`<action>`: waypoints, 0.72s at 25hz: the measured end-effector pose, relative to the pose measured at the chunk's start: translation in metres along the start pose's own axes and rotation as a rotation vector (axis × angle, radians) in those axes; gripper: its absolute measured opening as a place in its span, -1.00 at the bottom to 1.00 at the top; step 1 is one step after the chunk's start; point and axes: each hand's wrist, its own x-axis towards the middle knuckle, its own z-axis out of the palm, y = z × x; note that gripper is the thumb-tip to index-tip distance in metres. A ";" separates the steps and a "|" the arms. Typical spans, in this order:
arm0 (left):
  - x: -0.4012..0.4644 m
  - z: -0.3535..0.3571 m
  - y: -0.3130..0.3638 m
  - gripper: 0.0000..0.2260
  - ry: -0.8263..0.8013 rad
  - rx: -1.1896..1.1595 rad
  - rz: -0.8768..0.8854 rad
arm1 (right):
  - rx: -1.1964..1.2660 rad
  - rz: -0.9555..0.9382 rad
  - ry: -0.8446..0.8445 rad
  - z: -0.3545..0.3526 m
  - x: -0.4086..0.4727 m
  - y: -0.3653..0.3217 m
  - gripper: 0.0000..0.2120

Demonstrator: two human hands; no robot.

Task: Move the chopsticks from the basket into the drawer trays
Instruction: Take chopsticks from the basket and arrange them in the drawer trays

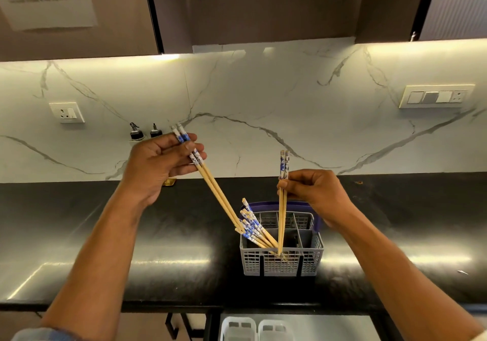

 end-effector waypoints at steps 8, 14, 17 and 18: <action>-0.053 0.040 -0.082 -0.83 -0.220 0.040 -0.387 | 0.119 0.236 0.017 0.010 -0.052 0.038 -0.91; -0.117 0.021 -0.171 -0.85 -0.283 0.089 -0.656 | 0.178 0.468 0.067 0.035 -0.118 0.114 -0.92; -0.142 0.002 -0.206 -0.87 -0.281 0.172 -0.725 | 0.151 0.535 0.120 0.050 -0.146 0.155 -0.90; -0.147 -0.002 -0.216 -0.87 -0.280 0.197 -0.743 | 0.151 0.564 0.135 0.055 -0.153 0.168 -0.88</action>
